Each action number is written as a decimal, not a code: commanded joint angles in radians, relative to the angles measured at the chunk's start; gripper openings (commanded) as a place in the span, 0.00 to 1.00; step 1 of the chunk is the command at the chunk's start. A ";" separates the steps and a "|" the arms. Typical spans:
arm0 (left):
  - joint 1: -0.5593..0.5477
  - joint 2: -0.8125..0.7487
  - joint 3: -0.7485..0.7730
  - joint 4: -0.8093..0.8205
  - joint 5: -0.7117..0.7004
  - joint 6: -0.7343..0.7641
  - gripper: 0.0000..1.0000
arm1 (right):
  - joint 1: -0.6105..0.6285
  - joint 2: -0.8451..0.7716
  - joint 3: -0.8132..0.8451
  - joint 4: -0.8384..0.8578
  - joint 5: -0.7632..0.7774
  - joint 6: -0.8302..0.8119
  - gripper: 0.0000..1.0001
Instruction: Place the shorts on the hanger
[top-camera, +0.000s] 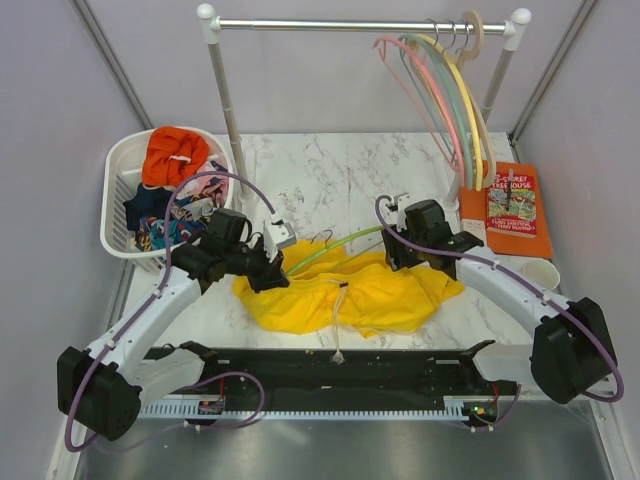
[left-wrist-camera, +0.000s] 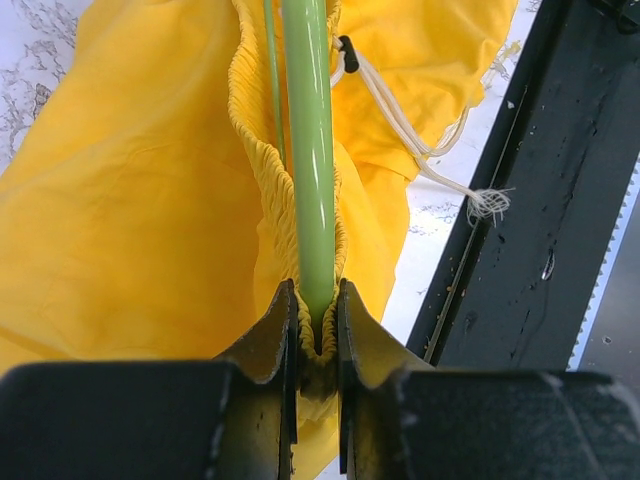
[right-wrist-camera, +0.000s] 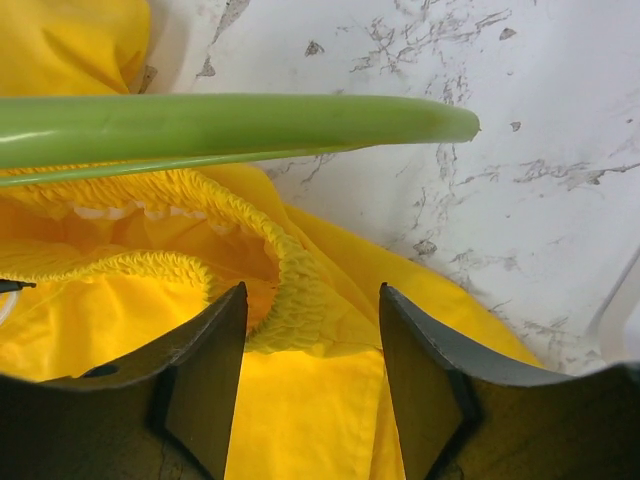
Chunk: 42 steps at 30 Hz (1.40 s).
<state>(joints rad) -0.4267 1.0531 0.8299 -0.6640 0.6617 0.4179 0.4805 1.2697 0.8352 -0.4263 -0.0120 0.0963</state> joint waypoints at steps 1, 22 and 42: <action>0.005 -0.021 0.009 0.021 0.049 0.030 0.02 | 0.000 0.060 0.042 0.000 -0.014 0.037 0.61; 0.069 -0.096 -0.017 -0.075 0.019 0.104 0.02 | -0.163 0.050 0.093 -0.092 0.230 -0.087 0.00; 0.121 -0.090 0.000 -0.382 0.070 0.519 0.02 | -0.396 -0.038 0.039 -0.101 0.034 -0.306 0.00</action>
<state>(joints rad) -0.3302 0.9638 0.8181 -0.8360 0.8230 0.8440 0.1955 1.2751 0.8864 -0.5385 -0.2222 -0.0875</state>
